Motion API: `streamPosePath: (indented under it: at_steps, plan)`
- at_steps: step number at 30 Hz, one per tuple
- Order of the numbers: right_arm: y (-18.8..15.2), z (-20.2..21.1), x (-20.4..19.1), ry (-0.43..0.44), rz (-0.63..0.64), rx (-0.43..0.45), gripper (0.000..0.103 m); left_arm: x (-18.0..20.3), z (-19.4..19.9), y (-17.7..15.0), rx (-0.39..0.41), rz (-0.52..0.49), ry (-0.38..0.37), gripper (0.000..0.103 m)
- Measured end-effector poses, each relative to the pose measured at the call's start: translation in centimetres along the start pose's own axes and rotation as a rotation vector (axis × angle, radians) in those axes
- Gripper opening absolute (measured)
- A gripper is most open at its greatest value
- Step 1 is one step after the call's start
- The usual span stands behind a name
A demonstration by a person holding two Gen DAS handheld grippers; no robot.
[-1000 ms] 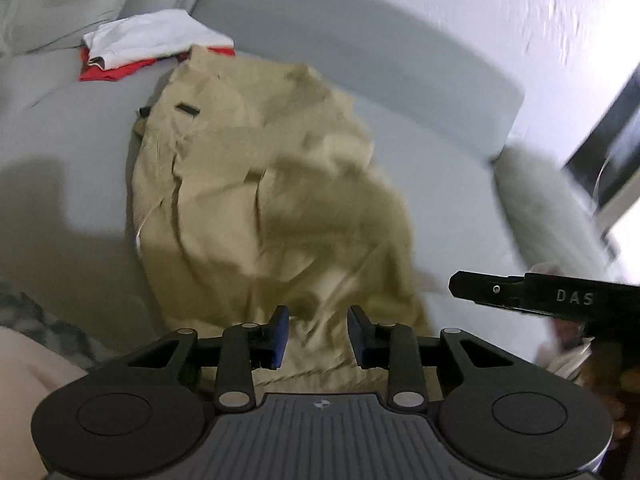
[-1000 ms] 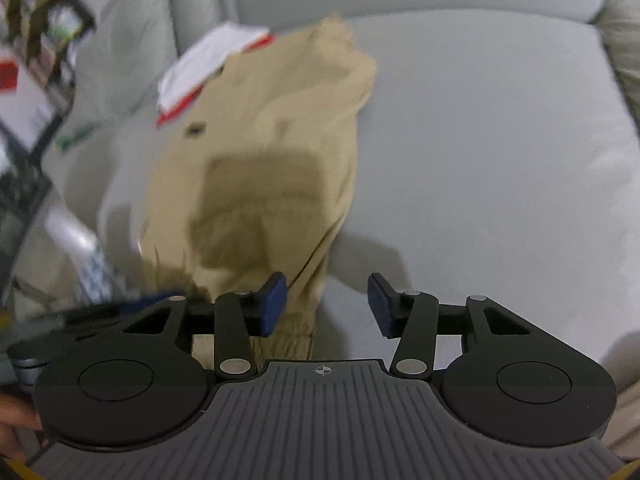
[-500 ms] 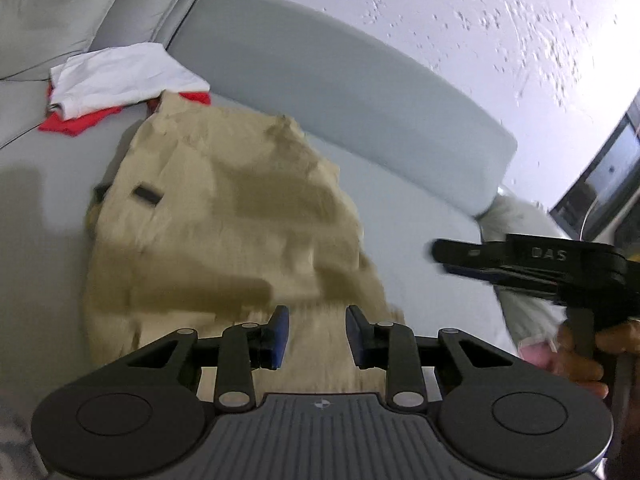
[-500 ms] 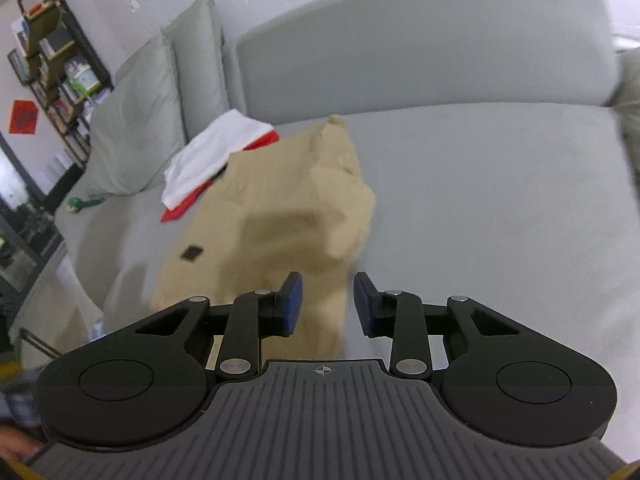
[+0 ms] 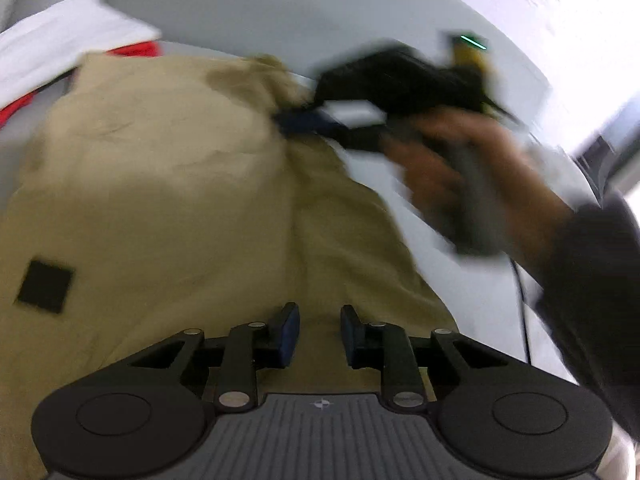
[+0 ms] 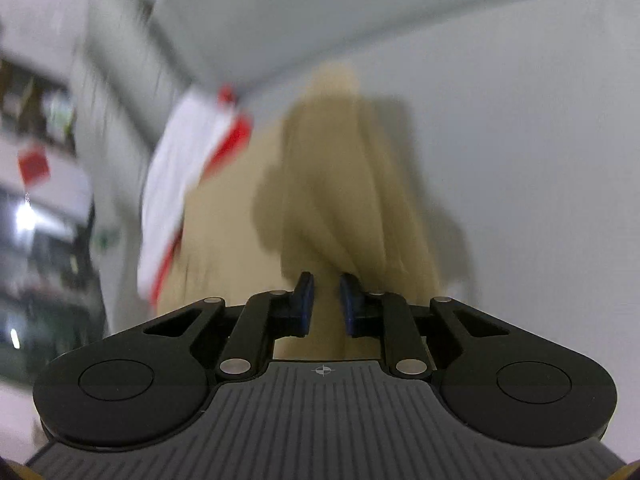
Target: Fold clothes
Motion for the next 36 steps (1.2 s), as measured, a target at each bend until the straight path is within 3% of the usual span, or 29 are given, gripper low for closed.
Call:
streamPosePath:
  at_steps: [2,3,5,6,9,11,14,15,16,17,18,19,21,23,24,26,29,33,35,36]
  plan:
    - [3.4,-1.0,1.4,-0.034,0.02,0.116,0.012,0.0,0.1,-0.1,0.005,-0.017,-0.031,0.023]
    - [5.0,-1.3,2.0,-0.059,0.037,0.177,0.001,-0.4,0.5,-0.1,0.009,0.005,-0.067,0.023]
    - [7.0,-0.5,2.1,-0.112,0.05,0.285,0.006,-1.8,2.2,0.9,0.054,0.096,-0.166,0.023]
    - [7.8,0.0,2.0,-0.125,0.058,0.329,0.014,-2.9,2.9,1.5,0.086,0.134,-0.186,0.023]
    - [7.6,2.3,-0.2,0.013,0.098,0.327,0.014,-7.1,3.5,3.2,0.137,0.258,-0.17,0.023]
    - [5.8,3.0,-2.0,0.216,0.083,0.196,0.014,-10.7,2.1,3.4,0.099,0.406,-0.091,0.022]
    - [1.2,1.6,-4.0,0.431,0.047,-0.125,0.023,-13.3,-0.2,2.3,0.017,0.564,-0.021,0.012]
    - [-0.4,1.0,-4.4,0.483,0.037,-0.238,0.045,-13.3,-0.4,2.2,0.012,0.566,-0.002,0.012]
    - [-2.1,-0.2,-4.4,0.466,0.044,-0.335,0.056,-13.1,-0.5,2.2,0.014,0.546,0.021,0.013]
    - [-3.2,-1.4,-4.1,0.412,0.074,-0.38,0.053,-12.8,-0.5,2.2,0.02,0.519,0.043,0.013]
    - [-3.5,-2.8,-3.6,0.34,0.109,-0.386,0.035,-12.4,-0.5,2.2,0.026,0.491,0.06,0.013]
    - [-3.4,-4.0,-2.9,0.276,0.136,-0.372,0.0,-12.2,-0.4,2.2,0.031,0.466,0.07,0.013]
    - [0.1,-5.0,-1.0,0.204,0.113,-0.148,0.0,-11.9,-0.3,2.1,0.031,0.441,0.074,0.013]
    - [4.7,-2.5,1.2,0.107,0.057,0.225,0.0,-12.1,0.0,2.1,0.023,0.439,0.07,0.014]
    - [5.8,-0.9,2.0,0.048,0.021,0.362,0.0,-12.1,0.1,2.0,0.018,0.441,0.069,0.014]
    - [6.8,2.2,3.1,-0.101,-0.025,0.517,0.007,-11.8,0.5,1.9,0.009,0.438,0.072,0.014]
    - [4.8,5.7,1.2,-0.09,0.015,0.462,0.01,-10.3,1.7,2.1,0.015,0.396,0.084,0.016]
    - [-1.6,12.4,-3.4,-0.056,0.093,0.403,0.013,-6.6,5.2,0.8,0.094,0.294,0.024,0.018]
    - [-5.4,15.7,-6.0,-0.105,0.2,0.374,0.021,-4.1,6.8,-0.8,0.137,0.262,-0.031,0.018]
    - [-7.6,16.7,-7.3,-0.116,0.24,0.361,0.034,-2.9,6.7,-2.0,0.125,0.254,-0.029,0.018]
Point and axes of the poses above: each gripper's, at about its wrist camera, not at the fingertips, and z roughly against the way its jaws point, x to its right, y to its top, the point moved 9 cm from there along -z, roughly the way its jaws point, and after that the axes turned 14 degrees about y, right-handed, at the moved point
